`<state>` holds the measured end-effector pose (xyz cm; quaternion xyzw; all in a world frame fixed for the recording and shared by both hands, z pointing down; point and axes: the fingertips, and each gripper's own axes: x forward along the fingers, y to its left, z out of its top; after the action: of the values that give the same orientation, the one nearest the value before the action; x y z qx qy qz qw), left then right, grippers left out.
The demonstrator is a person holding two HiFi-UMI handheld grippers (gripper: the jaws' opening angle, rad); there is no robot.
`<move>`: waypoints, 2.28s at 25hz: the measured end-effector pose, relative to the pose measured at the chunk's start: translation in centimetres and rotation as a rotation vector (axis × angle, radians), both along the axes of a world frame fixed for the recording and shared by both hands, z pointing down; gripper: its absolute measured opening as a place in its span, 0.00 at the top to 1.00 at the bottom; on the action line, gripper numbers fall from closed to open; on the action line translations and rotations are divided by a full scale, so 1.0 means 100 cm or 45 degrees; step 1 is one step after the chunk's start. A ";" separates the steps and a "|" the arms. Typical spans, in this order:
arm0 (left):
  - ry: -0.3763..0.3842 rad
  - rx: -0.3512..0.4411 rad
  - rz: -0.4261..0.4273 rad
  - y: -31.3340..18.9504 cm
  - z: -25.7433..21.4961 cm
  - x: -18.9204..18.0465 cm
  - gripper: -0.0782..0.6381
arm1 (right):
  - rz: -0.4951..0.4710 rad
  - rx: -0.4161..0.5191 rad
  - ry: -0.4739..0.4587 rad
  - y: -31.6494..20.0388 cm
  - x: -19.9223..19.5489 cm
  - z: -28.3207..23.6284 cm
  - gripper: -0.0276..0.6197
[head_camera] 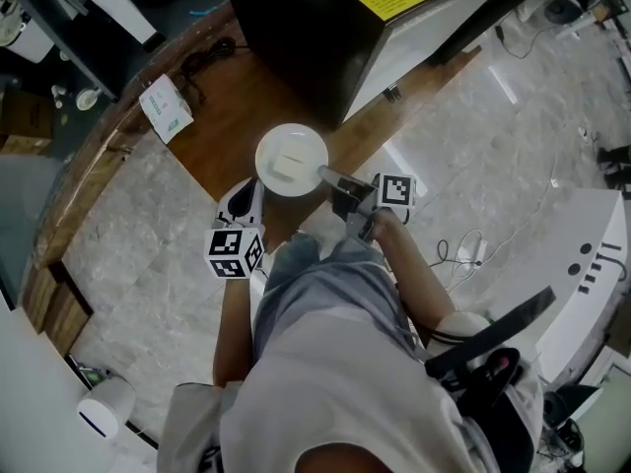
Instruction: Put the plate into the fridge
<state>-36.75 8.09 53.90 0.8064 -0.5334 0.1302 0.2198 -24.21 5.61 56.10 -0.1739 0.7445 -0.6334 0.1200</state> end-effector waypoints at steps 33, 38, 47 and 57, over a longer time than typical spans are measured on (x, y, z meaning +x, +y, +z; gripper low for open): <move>-0.036 0.267 0.015 -0.053 -0.079 0.446 0.86 | 0.098 0.092 -0.051 -0.023 0.403 -0.064 0.92; -0.030 0.279 0.002 -0.078 -0.098 0.451 0.86 | 0.085 0.183 -0.075 -0.063 0.406 -0.087 0.92; -0.041 0.381 -0.138 -0.138 -0.137 0.445 0.87 | -0.014 0.227 -0.125 -0.137 0.398 -0.136 0.92; 0.054 0.426 -0.190 -0.265 -0.190 0.511 0.86 | -0.104 0.232 -0.198 -0.279 0.444 -0.182 0.92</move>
<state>14.32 -18.37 34.92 0.7924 -0.6013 0.0061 0.1028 20.16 -22.28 37.89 -0.0820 0.7939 -0.5790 0.1669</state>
